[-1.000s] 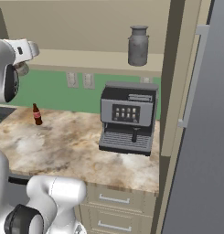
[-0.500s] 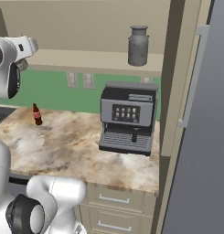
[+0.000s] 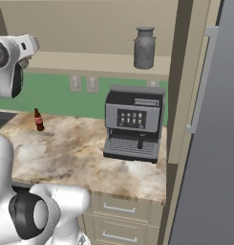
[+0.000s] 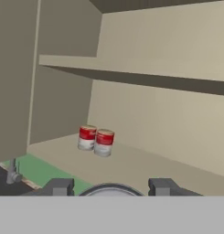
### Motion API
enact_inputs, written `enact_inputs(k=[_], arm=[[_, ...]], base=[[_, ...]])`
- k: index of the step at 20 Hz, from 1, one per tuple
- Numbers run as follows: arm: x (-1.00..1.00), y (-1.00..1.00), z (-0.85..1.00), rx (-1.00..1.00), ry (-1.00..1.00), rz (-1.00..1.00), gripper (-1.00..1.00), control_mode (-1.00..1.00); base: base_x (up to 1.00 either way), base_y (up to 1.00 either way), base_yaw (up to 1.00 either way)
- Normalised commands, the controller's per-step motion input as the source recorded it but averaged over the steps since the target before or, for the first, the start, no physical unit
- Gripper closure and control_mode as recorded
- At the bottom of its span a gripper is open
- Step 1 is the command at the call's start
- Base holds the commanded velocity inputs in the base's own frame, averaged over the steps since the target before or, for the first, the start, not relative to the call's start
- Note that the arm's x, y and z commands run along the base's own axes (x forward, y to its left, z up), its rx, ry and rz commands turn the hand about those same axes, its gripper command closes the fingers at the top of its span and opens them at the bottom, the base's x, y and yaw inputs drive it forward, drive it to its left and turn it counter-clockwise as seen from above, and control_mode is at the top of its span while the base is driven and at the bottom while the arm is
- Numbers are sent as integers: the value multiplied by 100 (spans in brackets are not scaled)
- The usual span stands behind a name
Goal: Pick the cans from the counter and place them in their designated side in the cabinet.
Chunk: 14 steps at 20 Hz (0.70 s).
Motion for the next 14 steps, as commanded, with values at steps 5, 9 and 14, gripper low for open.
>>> enact_inputs(k=[5,9,14], arm=[[25,17,5,0,0,2,100,-100],[28,19,1,0,0,2,100,-100],[29,16,0,0,0,2,100,-100]], base=[[0,0,0],[0,0,0],[0,0,0]])
